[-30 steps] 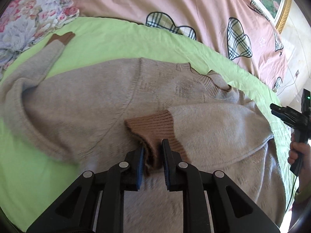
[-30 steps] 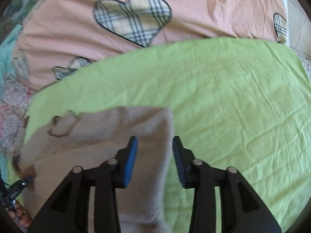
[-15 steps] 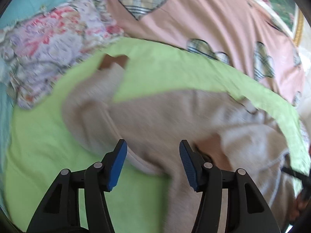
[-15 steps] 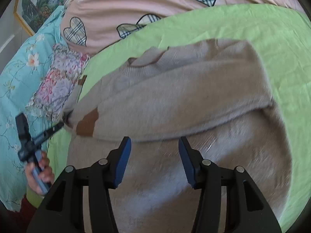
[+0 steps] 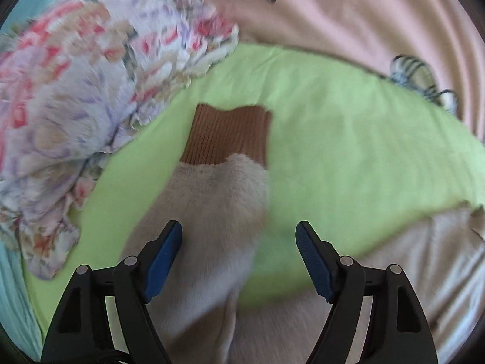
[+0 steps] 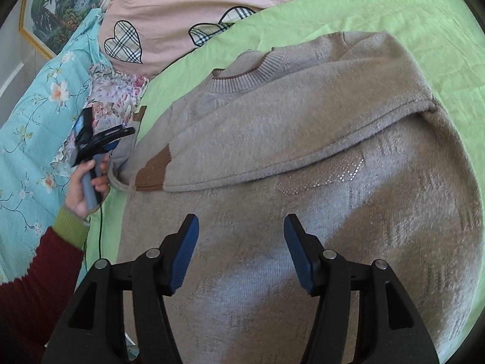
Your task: Fold small clothes
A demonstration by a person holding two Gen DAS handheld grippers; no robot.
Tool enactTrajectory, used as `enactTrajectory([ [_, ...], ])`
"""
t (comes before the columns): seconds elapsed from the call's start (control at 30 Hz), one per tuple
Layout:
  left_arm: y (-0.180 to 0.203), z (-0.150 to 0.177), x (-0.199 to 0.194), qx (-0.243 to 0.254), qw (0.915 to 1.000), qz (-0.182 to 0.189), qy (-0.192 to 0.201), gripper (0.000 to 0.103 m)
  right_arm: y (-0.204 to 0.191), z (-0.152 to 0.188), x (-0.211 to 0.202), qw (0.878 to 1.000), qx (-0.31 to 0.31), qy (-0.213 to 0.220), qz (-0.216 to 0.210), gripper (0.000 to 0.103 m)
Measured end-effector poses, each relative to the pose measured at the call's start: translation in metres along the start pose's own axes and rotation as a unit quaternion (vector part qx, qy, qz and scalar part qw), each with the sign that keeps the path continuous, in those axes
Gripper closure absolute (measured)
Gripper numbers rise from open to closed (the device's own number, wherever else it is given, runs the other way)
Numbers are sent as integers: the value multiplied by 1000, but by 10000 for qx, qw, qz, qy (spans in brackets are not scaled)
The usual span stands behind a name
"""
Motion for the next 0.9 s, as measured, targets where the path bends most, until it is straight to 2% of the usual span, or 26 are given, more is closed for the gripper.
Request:
enactTrajectory([
  [0.1, 0, 1, 15, -6, 10000, -12, -42, 41, 0, 4, 0, 10000, 34, -36, -23, 43],
  [0.17, 0, 2, 10, 86, 9999, -23, 98, 77, 1, 5, 1, 10000, 43, -42, -6, 43],
  [0.2, 0, 3, 7, 152, 9998, -63, 114, 90, 1, 6, 0, 10000, 55, -39, -7, 43],
  [0.23, -1, 5, 0, 204, 9996, -78, 157, 93, 1, 7, 0, 10000, 72, -26, -17, 43],
  [0.4, 5, 17, -40, 199, 9979, 353, 505, 95, -5, 11, 0, 9999, 81, 37, -101, 43],
  [0.53, 30, 32, -97, 124, 9906, 1074, 835, 95, -11, 16, -1, 9998, 82, 52, -183, 43],
  [0.7, 92, 64, -184, 443, 9693, 2005, 1351, 95, -7, 18, -11, 9995, 183, 213, -161, 43],
  [0.8, 142, 88, -226, 764, 9483, 2646, 1576, 95, -1, 17, -21, 9988, 289, 366, -126, 43],
  [0.87, 176, 106, -244, 1090, 9365, 2840, 1745, 95, 4, 16, -30, 9982, 346, 476, -83, 43],
  [0.9, 187, 115, -250, 1201, 9340, 2861, 1773, 95, 6, 15, -34, 9979, 374, 529, -55, 43],
])
Point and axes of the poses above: each gripper's, at about its wrist camera, not at the fingertips, and x roughly the way its jaws point, y to its right, z to its underside, the point moved 6 cm from there along x, roughly the way its jaws point, and after that the axes turned 12 degrees about -z, right-handed, at the moved point
